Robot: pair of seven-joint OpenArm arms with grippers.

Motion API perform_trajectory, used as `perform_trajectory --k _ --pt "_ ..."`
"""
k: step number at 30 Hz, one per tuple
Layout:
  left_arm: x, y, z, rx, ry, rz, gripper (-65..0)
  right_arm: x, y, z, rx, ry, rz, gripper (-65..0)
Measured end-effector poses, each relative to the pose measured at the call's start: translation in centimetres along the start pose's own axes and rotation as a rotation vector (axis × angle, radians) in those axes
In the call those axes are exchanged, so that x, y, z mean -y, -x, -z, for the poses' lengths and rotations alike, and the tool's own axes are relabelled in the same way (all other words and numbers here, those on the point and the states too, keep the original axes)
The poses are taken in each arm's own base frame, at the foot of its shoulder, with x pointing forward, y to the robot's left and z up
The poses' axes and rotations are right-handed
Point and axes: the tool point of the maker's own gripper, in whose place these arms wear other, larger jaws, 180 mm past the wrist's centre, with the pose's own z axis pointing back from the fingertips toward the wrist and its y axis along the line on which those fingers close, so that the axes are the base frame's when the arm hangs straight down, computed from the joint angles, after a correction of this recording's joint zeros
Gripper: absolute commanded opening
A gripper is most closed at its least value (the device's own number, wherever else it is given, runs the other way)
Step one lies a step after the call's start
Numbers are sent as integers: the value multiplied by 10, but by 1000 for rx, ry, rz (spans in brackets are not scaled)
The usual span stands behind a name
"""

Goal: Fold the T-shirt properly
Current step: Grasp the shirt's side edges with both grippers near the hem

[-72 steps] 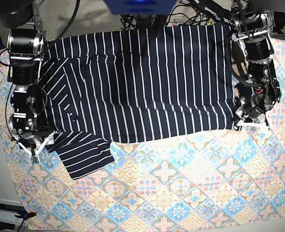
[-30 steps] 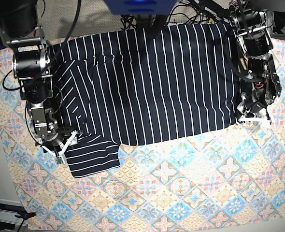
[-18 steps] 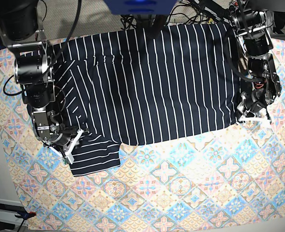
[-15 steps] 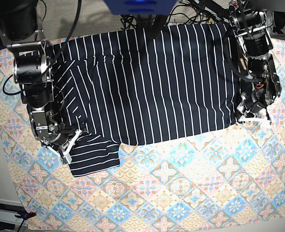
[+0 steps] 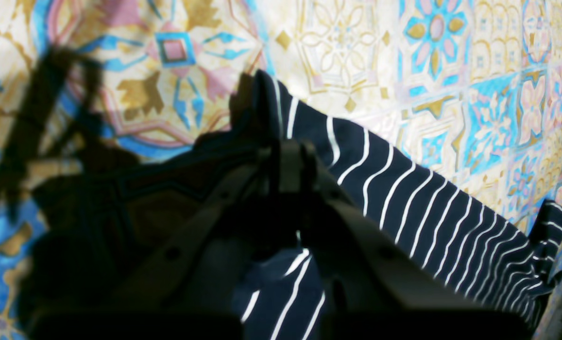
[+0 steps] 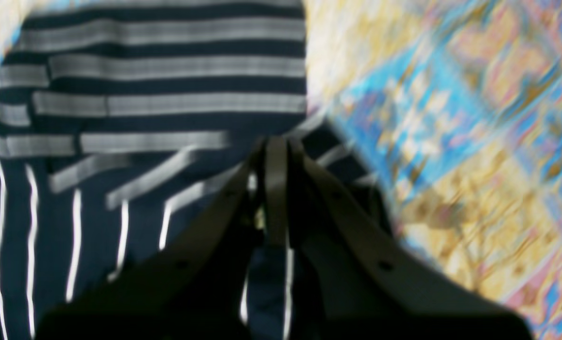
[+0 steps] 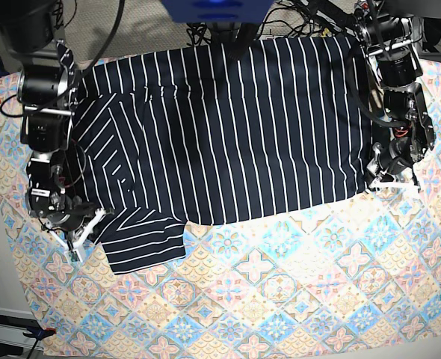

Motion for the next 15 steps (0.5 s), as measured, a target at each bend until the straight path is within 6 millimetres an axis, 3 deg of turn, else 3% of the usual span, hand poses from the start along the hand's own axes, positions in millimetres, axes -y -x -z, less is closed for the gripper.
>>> perform_trajectory --k 4,8,12,15 --pt "2 1 1 1 3 -4 -650 -1 4 -1 2 -5 7 -617" --pt "7 12 4 -19 16 -14 -650 4 -6 -1 26 25 24 -489" --pt "9 15 5 -20 18 -18 -650 23 -7 -2 54 136 143 -396" --pt "10 16 6 -22 21 -19 -650 10 -12 3 72 119 187 -359"
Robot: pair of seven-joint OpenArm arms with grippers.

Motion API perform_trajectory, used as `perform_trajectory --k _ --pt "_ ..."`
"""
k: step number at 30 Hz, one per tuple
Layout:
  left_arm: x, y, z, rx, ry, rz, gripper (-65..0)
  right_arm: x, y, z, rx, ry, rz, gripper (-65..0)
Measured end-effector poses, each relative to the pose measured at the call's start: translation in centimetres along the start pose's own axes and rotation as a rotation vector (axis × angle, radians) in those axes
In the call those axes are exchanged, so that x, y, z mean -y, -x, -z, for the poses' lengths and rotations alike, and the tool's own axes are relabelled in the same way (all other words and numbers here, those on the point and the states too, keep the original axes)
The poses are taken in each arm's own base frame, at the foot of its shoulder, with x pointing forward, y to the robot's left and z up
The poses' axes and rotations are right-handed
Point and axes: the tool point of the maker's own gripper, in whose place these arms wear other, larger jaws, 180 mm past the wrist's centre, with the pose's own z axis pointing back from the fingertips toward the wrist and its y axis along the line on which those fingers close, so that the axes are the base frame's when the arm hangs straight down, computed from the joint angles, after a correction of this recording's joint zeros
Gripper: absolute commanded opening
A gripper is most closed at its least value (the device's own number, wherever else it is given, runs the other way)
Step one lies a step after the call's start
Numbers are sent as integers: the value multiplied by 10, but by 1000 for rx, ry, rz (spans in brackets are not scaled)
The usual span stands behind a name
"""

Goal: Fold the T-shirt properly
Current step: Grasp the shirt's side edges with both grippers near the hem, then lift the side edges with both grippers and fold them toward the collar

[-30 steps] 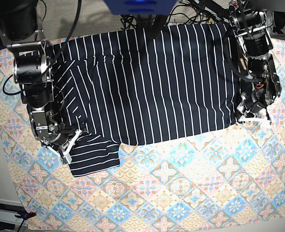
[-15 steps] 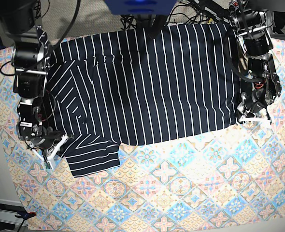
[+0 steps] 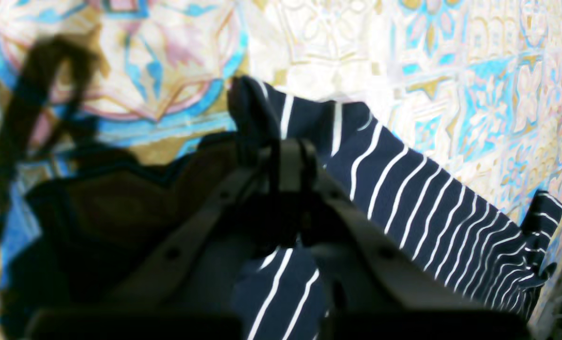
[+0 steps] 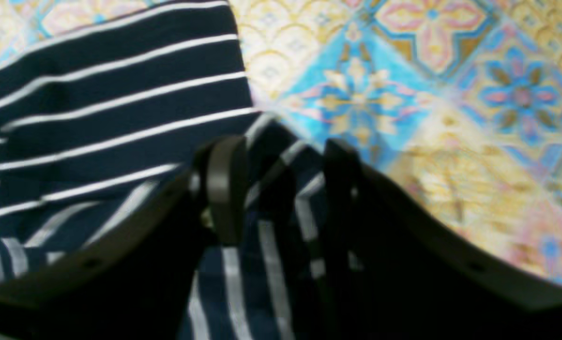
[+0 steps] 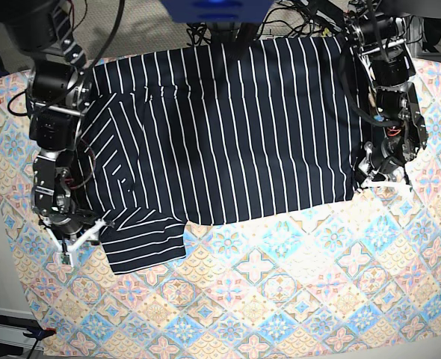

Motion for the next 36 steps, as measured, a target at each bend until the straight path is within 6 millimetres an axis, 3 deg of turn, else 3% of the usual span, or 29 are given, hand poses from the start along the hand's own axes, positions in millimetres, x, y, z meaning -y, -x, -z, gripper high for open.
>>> perform_trajectory --k 6,8,12,14,18,27,32,36 --pt "0 0 0 1 2 -2 -650 -45 -20 10 43 -67 41 -354" --pt "-2 2 0 -3 -1 -3 -650 -51 -25 13 54 -55 65 -352" --pt "-7 6 -1 -9 -11 -5 -650 -37 -25 16 93 40 134 -352" --pt "-6 5 -1 -8 -10 -6 -650 -31 -9 20 65 73 151 -352" --pt "-6 5 -1 -7 -9 -5 -650 -39 20 27 5 62 165 -351" --pt "-6 5 -1 -8 -8 -5 -650 -36 20 28 17 66 165 -353" --pt "-6 5 -1 -7 -8 -5 -650 -41 47 31 -38 59 181 -355" --pt "-6 5 -1 -8 -9 -5 -650 -40 47 31 -47 59 194 -407"
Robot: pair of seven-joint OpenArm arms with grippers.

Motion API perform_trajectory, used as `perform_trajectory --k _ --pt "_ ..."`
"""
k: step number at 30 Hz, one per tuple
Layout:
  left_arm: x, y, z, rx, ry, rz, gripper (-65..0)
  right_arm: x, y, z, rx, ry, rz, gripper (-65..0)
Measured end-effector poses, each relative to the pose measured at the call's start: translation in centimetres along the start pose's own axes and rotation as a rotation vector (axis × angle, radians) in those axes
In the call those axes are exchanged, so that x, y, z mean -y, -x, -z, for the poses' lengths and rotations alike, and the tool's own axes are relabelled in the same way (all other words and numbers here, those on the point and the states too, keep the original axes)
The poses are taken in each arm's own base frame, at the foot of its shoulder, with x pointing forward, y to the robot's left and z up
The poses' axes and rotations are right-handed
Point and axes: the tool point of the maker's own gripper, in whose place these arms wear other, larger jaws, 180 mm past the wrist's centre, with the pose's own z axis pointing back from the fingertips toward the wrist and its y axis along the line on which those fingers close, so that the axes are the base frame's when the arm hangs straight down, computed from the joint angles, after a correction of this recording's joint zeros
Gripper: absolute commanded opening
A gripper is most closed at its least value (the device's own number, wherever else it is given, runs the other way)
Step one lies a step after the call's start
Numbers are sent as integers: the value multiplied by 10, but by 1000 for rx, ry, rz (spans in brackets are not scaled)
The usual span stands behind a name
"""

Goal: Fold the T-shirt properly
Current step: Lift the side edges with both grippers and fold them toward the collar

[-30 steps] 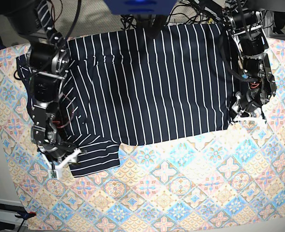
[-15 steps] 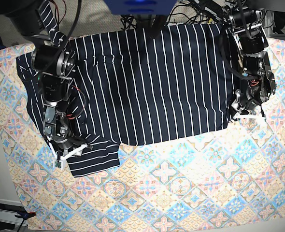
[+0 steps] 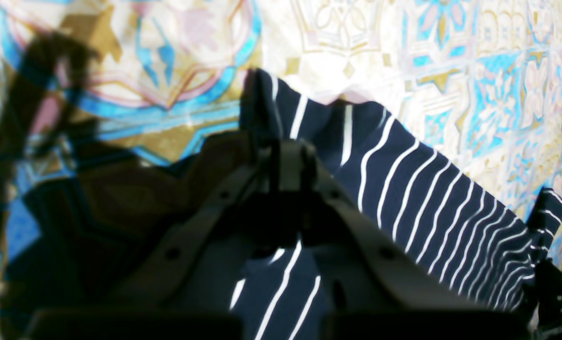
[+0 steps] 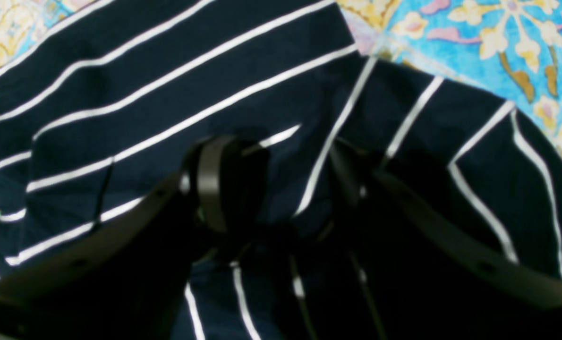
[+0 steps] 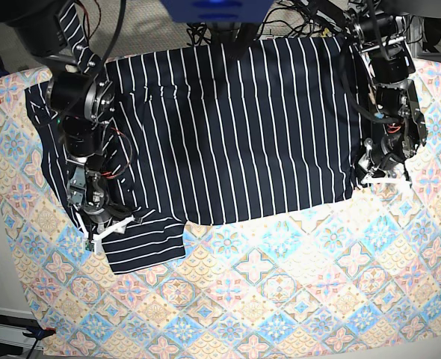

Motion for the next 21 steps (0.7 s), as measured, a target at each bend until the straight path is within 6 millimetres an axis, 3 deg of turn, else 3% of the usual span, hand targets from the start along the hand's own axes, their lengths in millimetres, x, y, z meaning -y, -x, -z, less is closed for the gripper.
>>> perform_trajectory --k 6,13,21 --pt "0 0 0 0 0 0 -650 9 1 -1 -7 12 3 -639" --pt "0 0 0 0 1 0 -650 24 -7 -8 -5 39 117 -648" --pt "1 0 0 0 4 -2 -650 53 -24 -32 20 93 71 -648"
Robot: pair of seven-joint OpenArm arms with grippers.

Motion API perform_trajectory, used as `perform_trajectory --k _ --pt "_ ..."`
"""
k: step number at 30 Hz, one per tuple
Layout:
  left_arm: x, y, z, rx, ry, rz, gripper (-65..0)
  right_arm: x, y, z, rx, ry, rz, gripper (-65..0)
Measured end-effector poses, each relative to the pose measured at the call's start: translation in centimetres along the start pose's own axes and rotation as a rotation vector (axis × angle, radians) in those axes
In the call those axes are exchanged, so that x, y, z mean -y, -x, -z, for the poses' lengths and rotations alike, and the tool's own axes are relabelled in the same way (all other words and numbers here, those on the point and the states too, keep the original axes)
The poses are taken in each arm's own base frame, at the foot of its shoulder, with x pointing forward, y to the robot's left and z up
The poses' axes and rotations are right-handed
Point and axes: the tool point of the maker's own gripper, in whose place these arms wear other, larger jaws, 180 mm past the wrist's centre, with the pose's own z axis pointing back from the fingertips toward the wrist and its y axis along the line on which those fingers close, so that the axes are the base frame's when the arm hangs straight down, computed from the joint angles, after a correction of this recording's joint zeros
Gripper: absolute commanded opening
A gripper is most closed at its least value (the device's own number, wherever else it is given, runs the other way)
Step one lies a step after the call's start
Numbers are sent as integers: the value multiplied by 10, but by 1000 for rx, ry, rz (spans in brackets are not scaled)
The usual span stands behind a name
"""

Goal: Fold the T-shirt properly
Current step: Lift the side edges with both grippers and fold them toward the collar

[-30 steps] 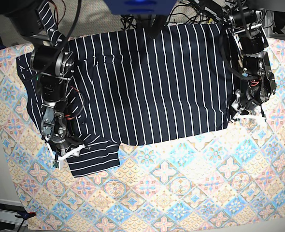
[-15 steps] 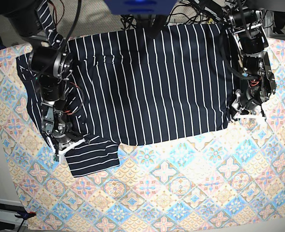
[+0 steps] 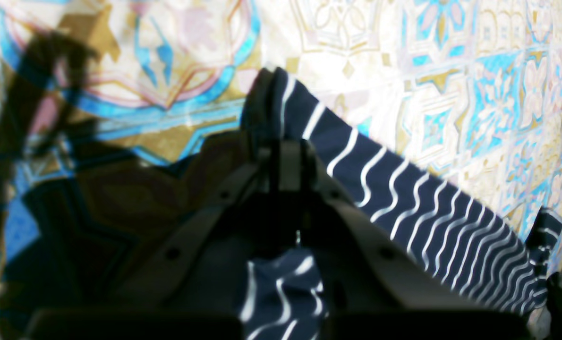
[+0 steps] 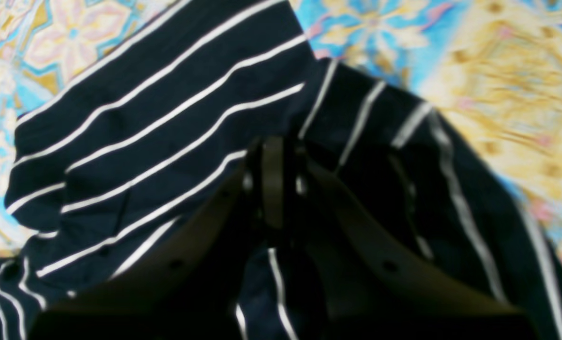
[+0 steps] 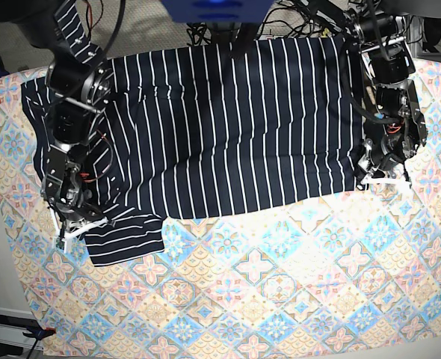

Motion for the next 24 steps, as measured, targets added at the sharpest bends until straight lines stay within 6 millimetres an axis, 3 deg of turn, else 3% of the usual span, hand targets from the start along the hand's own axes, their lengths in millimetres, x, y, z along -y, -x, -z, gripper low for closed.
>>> perform_trajectory --k 11,15,18,24 --pt "5 -1 -1 -1 15 -5 -650 16 -4 -28 11 37 -56 -648" --pt "24 -12 -18 53 88 18 -650 21 -13 -42 54 51 -81 -648" --pt "33 -18 -28 82 119 24 -650 22 -8 -51 52 39 -123 -648" --pt "32 -5 -41 74 160 0 -650 28 -7 -69 68 36 -150 -649"
